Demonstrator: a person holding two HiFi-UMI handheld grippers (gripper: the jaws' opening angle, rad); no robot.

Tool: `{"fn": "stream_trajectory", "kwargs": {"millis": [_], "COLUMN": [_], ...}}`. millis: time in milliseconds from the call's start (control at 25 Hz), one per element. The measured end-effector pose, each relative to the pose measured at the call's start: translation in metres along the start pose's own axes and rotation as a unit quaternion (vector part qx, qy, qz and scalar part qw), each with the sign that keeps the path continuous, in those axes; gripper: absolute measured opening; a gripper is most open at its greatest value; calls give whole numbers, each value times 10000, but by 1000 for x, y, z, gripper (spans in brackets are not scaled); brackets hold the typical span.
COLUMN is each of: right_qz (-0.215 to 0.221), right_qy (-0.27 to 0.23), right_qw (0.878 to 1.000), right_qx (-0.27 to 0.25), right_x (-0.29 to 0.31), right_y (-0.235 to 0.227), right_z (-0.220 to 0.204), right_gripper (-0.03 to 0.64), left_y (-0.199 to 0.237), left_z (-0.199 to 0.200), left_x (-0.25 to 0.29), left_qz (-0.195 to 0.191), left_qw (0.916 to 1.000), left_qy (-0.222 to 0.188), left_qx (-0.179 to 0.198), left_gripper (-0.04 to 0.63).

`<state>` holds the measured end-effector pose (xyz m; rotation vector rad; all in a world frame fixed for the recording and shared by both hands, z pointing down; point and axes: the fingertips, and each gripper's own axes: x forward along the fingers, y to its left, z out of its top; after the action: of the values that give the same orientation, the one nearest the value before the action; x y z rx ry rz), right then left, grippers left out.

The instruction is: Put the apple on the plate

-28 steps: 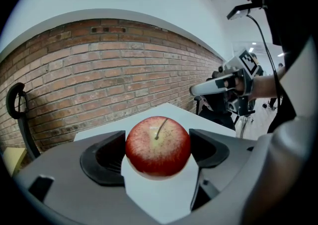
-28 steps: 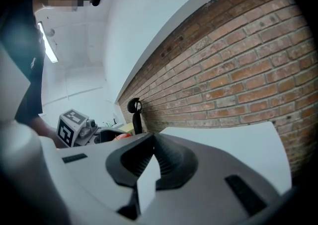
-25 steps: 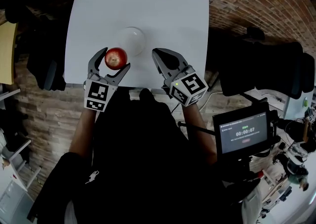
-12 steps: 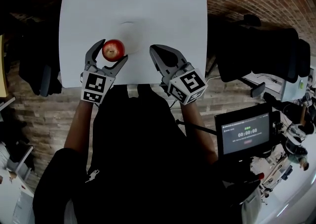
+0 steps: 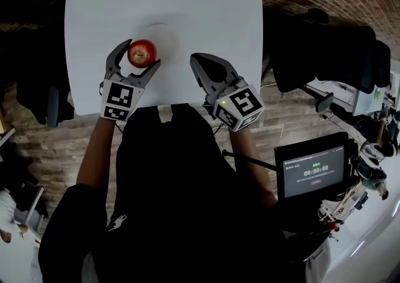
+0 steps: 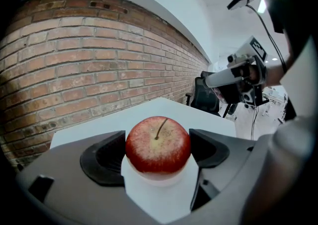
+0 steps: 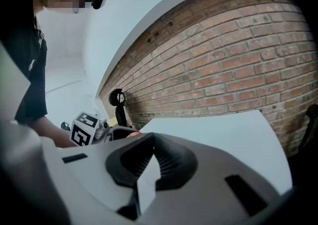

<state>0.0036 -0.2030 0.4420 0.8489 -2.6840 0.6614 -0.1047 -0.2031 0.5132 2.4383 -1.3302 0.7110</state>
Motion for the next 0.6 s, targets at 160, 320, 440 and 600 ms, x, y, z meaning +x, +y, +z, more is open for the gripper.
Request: {"fn": "stream_trajectory", "kwargs": {"millis": [160,320,440,600], "right_qz": [-141,-249,-286,-327], "right_qy": [116,264,277,303], "right_qw": [9998,9993,9992,9990], "right_qx": [-59,-16,39,68], "right_x": [6,12,14,11], "right_y": [-5,-14,-18,-20], "right_z": [-5,-22,-29,-31], "right_gripper": [3,3,3,3], "left_y": [5,8,5,-4], "left_z": [-8,-21,-30,-40], "left_x": [13,34,50,65], "left_qz": [-93,-217,-299,-406], "left_qw": [9999,9997,9993,9983], "left_qy": [47,78,147,215], "left_qx": [26,19,187,356], "left_gripper": [405,405,405,405]}}
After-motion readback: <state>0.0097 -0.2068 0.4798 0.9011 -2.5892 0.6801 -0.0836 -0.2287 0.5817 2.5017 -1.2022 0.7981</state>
